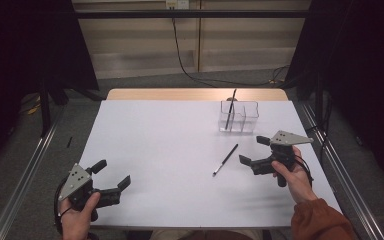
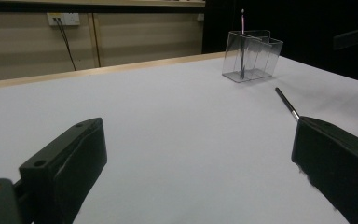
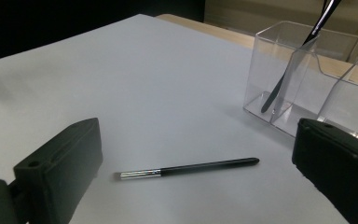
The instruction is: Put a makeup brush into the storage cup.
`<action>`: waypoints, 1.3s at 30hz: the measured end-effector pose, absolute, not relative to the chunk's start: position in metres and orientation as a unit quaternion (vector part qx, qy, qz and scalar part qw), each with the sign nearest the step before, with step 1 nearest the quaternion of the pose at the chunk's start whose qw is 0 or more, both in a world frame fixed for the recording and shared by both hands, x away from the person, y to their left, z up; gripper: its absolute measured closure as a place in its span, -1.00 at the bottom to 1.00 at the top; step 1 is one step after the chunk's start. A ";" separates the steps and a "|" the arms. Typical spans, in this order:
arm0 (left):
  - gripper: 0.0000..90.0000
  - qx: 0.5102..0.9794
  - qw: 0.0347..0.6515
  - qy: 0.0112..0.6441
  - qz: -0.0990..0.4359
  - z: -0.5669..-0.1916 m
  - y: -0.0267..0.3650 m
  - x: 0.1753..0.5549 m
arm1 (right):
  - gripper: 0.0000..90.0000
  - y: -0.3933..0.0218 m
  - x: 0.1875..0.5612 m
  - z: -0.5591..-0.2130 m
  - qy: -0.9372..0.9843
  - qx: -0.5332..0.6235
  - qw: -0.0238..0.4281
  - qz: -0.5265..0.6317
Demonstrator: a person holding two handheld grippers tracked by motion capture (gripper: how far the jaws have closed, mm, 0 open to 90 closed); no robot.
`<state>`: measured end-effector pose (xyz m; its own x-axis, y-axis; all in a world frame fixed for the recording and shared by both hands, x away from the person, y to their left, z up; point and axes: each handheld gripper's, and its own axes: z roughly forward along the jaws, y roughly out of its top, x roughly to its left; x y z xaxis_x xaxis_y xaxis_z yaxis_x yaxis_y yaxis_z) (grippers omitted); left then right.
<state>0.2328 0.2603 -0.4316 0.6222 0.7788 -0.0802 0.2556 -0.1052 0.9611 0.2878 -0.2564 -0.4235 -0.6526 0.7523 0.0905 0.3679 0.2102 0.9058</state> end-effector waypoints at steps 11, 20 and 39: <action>-0.93 0.708 0.559 0.364 0.231 -0.432 0.259 0.234 | -0.97 -0.242 0.321 -0.422 0.798 0.359 0.169 0.453; -0.93 0.711 0.559 0.361 0.229 -0.432 0.259 0.235 | -0.93 -0.230 0.344 -0.418 0.837 0.344 0.149 0.400; -0.92 0.714 0.556 0.360 0.224 -0.433 0.258 0.235 | -0.90 -0.205 0.363 -0.423 0.917 0.273 0.061 0.284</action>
<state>0.2354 0.2578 -0.4329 0.6397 0.7645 -0.0801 0.2651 -0.1216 0.9565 0.3631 -0.2049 -0.4230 -0.8435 0.5354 0.0437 0.4663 0.6893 0.5544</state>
